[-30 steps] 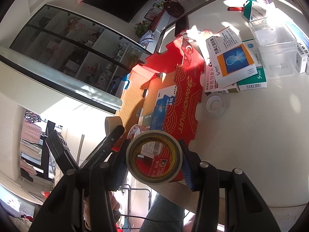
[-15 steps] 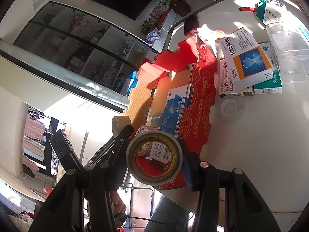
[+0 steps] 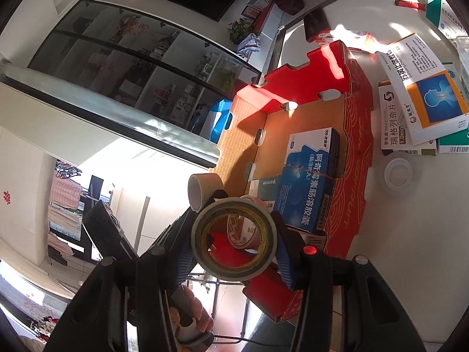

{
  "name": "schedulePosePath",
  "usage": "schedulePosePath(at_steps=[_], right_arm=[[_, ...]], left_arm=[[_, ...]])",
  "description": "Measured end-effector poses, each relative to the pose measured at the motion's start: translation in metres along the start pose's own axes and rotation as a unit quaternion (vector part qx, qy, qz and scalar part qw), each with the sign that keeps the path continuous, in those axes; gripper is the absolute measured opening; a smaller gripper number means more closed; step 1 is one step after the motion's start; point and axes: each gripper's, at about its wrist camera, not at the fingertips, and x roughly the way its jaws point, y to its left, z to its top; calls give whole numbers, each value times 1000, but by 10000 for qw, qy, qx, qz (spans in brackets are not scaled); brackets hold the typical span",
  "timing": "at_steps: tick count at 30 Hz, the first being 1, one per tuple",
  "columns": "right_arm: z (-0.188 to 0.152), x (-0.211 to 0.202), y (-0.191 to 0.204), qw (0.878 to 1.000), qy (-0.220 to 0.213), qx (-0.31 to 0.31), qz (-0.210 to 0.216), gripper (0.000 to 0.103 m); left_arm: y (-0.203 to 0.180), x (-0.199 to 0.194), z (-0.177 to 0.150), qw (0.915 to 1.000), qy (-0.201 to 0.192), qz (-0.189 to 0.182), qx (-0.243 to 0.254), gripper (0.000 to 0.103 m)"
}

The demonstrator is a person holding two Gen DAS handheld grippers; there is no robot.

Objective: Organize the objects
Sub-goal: 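Lower both tape rolls into the tray and open both grippers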

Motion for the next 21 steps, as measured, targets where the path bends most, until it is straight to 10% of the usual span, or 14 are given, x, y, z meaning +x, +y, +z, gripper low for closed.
schedulePosePath(at_steps=[17,19,21], right_arm=[[30,48,-5,9968,118,-285,-732,48],[31,48,-3,9967,116,-337,-727,59],[32,47,-1,9965,95,-331,-756,80]], left_arm=[[-2,46,13,9990,375,187,135,54],[-1,48,14,9988,409,232,121,65],[3,48,15,9987,444,234,-2,97]])
